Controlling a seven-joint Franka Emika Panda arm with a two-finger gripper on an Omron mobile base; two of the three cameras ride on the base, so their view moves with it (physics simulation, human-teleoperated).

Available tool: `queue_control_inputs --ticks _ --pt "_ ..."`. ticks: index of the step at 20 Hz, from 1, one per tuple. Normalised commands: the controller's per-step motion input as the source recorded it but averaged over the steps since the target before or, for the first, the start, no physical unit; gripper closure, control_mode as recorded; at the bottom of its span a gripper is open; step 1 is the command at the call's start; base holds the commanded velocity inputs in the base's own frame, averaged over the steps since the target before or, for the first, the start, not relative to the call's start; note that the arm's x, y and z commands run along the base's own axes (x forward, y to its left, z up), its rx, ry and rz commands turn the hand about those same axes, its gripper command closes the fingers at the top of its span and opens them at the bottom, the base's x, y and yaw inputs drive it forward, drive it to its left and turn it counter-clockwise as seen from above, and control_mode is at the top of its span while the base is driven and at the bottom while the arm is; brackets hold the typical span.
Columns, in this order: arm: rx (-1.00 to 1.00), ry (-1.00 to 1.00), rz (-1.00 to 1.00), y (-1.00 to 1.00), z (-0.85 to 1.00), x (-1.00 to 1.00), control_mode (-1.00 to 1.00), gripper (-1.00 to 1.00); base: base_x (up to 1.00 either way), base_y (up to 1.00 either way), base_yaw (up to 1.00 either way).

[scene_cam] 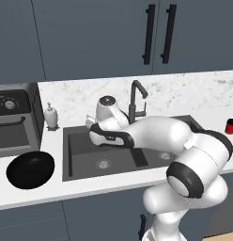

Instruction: Pick the squash from the sink and place it in the bowl. Then pick the bowl and place it in the microwave. Then close the microwave door and press the start button.

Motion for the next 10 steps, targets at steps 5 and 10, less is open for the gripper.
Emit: queue_control_inputs --ticks 5,10 --pt "0.00 0.01 0.27 0.97 0.18 -0.18 -1.00 1.00 0.00 0.00 0.00" --pt "0.00 0.00 0.31 0.99 -0.04 -0.10 -1.00 1.00 0.00 0.00 0.00"
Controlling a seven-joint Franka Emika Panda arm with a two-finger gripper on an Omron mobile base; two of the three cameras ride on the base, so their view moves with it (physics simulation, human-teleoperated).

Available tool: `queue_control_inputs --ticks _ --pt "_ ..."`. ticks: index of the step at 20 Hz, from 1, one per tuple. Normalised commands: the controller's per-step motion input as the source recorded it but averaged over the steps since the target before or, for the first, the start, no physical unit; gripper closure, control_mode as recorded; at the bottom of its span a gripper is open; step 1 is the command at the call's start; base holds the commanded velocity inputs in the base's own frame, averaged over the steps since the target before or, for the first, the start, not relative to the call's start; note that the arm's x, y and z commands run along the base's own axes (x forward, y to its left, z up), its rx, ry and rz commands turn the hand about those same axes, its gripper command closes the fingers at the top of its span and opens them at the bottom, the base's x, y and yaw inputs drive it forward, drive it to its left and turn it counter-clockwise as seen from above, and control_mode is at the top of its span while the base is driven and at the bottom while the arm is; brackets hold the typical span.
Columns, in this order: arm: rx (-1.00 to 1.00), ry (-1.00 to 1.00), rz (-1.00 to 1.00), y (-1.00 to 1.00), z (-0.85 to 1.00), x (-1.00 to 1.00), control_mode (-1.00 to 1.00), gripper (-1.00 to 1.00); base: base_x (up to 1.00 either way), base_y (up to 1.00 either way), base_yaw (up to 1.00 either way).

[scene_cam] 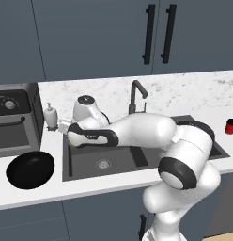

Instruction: Pick the squash from the sink and place it in the bowl. Then pick the bowl and place it in the microwave. Then close the microwave door and press the start button.

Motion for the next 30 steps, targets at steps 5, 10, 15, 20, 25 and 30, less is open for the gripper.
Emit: queue_control_inputs --ticks 5,10,15,20,25,30 --pt "0.00 0.00 0.27 0.87 -0.03 -0.05 -1.00 1.00 0.00 0.00 0.00" --pt "-0.06 0.02 0.10 0.73 -0.02 -0.23 -1.00 1.00 0.00 0.00 0.00" --pt "-0.09 0.03 0.00 0.55 -0.03 -0.37 -1.00 1.00 0.00 0.00 0.00" --pt "-0.08 0.05 0.00 0.42 -0.18 -0.15 -1.00 1.00 0.00 0.00 0.00" --pt "-0.07 0.10 0.00 0.12 -0.47 0.04 -1.00 1.00 0.00 0.00 0.00" --pt "-0.02 0.12 0.00 0.04 -0.19 0.20 -1.00 1.00 0.00 0.00 0.00"
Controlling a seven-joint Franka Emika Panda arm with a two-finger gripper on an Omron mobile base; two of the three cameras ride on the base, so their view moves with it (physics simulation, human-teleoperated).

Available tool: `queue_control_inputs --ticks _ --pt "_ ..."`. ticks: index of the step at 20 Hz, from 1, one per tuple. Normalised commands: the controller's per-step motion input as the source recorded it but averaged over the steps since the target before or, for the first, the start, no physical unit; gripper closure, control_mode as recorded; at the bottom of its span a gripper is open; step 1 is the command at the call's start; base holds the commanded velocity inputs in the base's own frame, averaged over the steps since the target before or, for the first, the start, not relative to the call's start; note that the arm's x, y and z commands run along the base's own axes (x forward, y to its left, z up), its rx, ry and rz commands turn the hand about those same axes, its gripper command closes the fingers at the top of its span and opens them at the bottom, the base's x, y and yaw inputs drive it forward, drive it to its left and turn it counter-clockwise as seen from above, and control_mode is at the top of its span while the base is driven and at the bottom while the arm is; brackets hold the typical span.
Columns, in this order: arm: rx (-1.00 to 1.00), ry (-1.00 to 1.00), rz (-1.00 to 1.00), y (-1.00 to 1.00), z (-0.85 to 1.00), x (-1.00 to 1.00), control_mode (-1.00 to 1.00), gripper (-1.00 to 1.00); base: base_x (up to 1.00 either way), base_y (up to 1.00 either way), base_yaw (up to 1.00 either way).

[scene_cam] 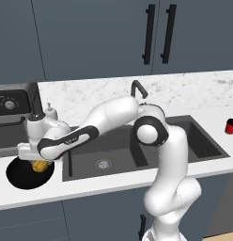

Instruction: Pick the squash from the sink and place it in the bowl. Then pick the bowl and place it in the microwave. Then close the microwave door and press the start button.

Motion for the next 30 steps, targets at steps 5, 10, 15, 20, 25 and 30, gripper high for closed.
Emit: queue_control_inputs --ticks 5,10,15,20,25,30 --pt "-0.01 0.15 0.00 0.09 0.00 0.19 -1.00 1.00 0.00 0.00 0.00" --pt "-0.05 0.01 0.00 0.00 -0.33 0.01 -1.00 1.00 0.00 0.00 0.00" --pt "-0.05 -0.02 0.00 0.00 -0.41 0.00 -1.00 1.00 0.00 0.00 0.00" --pt "-0.02 -0.03 0.00 0.00 -0.24 -0.01 -1.00 -1.00 0.00 0.00 0.00" --pt "0.00 -0.02 0.00 0.00 -0.07 -0.11 -1.00 -1.00 0.00 0.00 0.00" --pt "0.00 -0.11 0.00 -0.13 0.00 -0.14 -1.00 -1.00 0.00 0.00 0.00"
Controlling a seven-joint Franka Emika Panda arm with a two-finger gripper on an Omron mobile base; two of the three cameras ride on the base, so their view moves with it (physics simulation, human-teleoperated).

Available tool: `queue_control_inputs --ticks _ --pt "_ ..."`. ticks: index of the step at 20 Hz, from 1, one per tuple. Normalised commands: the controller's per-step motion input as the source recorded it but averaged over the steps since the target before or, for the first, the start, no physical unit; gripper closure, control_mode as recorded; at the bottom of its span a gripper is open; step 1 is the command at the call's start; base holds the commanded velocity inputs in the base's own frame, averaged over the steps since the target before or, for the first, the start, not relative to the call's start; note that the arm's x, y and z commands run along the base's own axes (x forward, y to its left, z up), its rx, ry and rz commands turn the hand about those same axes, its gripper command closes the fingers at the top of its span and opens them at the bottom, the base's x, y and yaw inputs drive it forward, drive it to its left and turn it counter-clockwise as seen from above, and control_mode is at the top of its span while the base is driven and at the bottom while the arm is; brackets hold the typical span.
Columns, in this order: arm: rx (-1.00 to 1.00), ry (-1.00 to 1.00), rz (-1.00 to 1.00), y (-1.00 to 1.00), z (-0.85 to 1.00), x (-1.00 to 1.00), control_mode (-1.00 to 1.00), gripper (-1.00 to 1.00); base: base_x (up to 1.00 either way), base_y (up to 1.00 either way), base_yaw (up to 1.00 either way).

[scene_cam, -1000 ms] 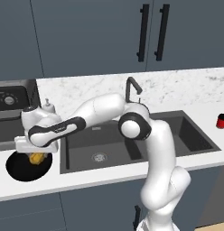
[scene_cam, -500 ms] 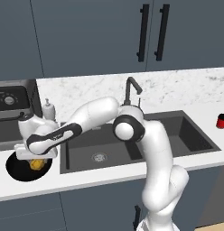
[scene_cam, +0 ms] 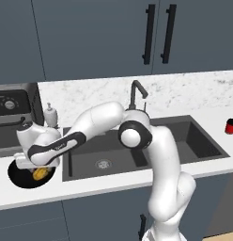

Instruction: Pick the squash from the sink and place it in the bowl. Then pick the bowl and place it in the microwave. Then close the microwave door and press the start button.

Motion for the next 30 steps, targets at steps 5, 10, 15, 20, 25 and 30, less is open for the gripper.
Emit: queue_control_inputs --ticks 5,10,15,20,25,30 --pt "0.01 -0.17 0.00 -0.34 0.35 -0.30 -1.00 -1.00 0.00 0.00 0.00" --pt "0.06 -0.10 0.00 -0.28 0.86 -0.13 -1.00 -1.00 0.00 0.00 0.00" --pt "0.18 0.00 0.00 -0.35 0.49 -0.11 -1.00 -1.00 0.00 0.00 0.00" --pt "0.20 0.01 0.03 -0.36 -0.11 -0.05 -1.00 -1.00 0.00 0.00 0.00" --pt "0.17 0.06 0.09 -0.30 -0.11 0.00 -1.00 -1.00 0.00 0.00 0.00" --pt "0.06 0.19 0.06 -0.05 -0.17 0.08 -1.00 -1.00 0.00 0.00 0.00"
